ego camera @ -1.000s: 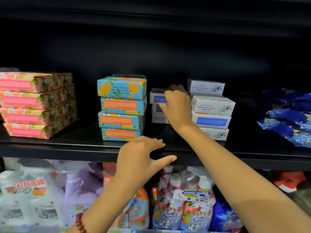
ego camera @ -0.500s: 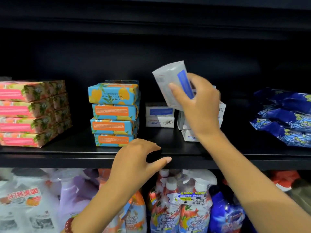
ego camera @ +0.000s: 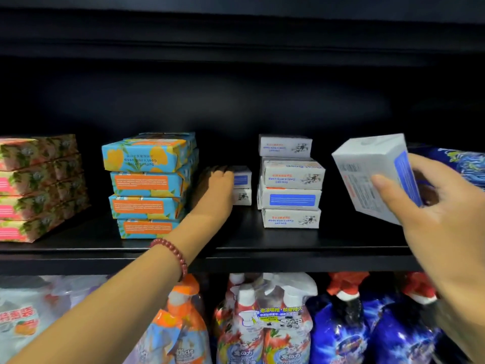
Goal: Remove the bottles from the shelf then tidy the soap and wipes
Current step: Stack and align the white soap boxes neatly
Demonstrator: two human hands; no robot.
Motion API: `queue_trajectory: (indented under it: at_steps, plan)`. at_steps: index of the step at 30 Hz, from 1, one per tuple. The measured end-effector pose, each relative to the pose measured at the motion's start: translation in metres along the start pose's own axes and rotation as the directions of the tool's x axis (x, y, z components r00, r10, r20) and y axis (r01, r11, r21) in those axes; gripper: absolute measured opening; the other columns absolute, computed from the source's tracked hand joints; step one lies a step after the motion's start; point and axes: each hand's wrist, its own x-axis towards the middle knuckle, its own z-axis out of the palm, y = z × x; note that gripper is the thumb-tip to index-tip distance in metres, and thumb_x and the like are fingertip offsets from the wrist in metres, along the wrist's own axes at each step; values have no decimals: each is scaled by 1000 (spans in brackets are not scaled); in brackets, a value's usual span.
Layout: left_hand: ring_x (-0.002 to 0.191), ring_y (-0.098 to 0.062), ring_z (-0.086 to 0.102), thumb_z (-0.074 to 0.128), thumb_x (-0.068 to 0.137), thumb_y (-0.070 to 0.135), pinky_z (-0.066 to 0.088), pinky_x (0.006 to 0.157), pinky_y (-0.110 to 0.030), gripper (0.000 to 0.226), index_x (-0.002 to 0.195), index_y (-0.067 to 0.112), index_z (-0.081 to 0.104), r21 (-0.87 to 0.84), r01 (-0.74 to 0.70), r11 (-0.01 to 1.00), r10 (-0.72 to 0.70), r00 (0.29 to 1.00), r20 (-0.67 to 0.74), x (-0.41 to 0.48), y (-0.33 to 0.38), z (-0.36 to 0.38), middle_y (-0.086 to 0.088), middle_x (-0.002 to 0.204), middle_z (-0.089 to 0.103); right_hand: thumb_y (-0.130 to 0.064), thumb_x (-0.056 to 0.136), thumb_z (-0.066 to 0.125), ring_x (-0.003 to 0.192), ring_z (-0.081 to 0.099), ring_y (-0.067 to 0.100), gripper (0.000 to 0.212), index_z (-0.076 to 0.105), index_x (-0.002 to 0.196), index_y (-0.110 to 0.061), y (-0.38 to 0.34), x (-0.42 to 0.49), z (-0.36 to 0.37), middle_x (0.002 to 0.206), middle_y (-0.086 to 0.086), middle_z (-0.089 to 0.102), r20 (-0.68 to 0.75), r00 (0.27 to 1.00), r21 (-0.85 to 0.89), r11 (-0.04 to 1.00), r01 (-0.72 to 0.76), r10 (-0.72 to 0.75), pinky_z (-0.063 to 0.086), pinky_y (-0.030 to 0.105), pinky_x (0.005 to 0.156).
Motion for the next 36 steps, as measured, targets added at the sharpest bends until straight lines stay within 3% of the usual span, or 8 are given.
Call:
queue_trajectory:
  at_steps: [3, 7, 8, 11, 16, 23, 27, 36]
  plan:
    - [113, -35, 44, 58, 87, -1, 30, 89, -29, 36, 122, -1, 49, 45, -9, 999, 13, 996, -88, -4, -5, 1, -22, 124, 48, -45, 84, 60, 92, 63, 18, 34, 60, 114, -28, 8, -7, -6, 100, -5, 67, -11, 1000, 22, 999, -27, 27, 50, 48, 79]
    - [79, -37, 57, 83, 41, -7, 48, 70, -35, 57, 93, 4, 61, 301, -81, 950, 157, 959, -236, -4, -7, -1, -16, 91, 62, -46, 83, 58, 93, 59, 12, 36, 63, 112, -24, 11, -11, -7, 100, -6, 66, -12, 999, 50, 998, -32, 32, 49, 38, 82]
    - [79, -36, 57, 82, 41, -9, 45, 70, -35, 57, 91, 4, 60, 325, -101, 940, 186, 953, -240, -6, -5, -3, -15, 90, 61, -45, 83, 58, 92, 58, 8, 37, 63, 112, -23, 11, -11, -6, 99, -7, 65, -11, 1000, 56, 998, -15, 16, 48, 30, 81]
    - [107, -29, 43, 67, 77, 0, 36, 83, -31, 42, 113, 8, 48, 306, -91, 948, 144, 977, -156, -12, 5, -13, -9, 115, 50, -43, 83, 56, 88, 53, 2, 39, 64, 111, -17, 10, -9, -6, 94, -8, 61, 15, 999, 42, 998, 39, -40, 40, 11, 74]
    - [66, -31, 56, 86, 51, 9, 44, 43, -33, 37, 77, 3, 60, 260, -88, 962, 160, 949, -271, -48, 10, -28, -12, 72, 57, -29, 83, 63, 87, 47, 4, 33, 63, 109, -8, 10, 11, 3, 94, -5, 57, 46, 986, -33, 986, 164, -162, 33, 5, 75]
    - [79, -33, 56, 80, 67, 9, 48, 60, -40, 36, 97, -1, 63, 122, -172, 978, 206, 901, -382, -105, 9, -33, -13, 89, 61, -33, 80, 65, 92, 54, 25, 38, 63, 106, -6, 9, 52, 52, 99, 6, 64, 223, 884, -168, 877, 450, -411, 40, 29, 74]
    - [89, -30, 55, 59, 85, 21, 43, 77, -32, 31, 104, -3, 64, 104, -277, 955, 293, 836, -464, -121, 3, -27, -13, 99, 63, -29, 77, 72, 88, 59, 29, 38, 63, 103, -3, 2, 62, 77, 95, 10, 65, 339, 806, -230, 788, 571, -486, 45, 30, 65]
    - [93, -26, 52, 56, 87, 22, 41, 81, -30, 28, 107, 3, 53, 71, -393, 917, 365, 751, -550, -126, 4, -23, -15, 99, 65, -31, 80, 72, 96, 61, 31, 41, 63, 108, -1, 5, 57, 87, 102, 12, 66, 378, 803, -249, 785, 567, -460, 51, 41, 77]
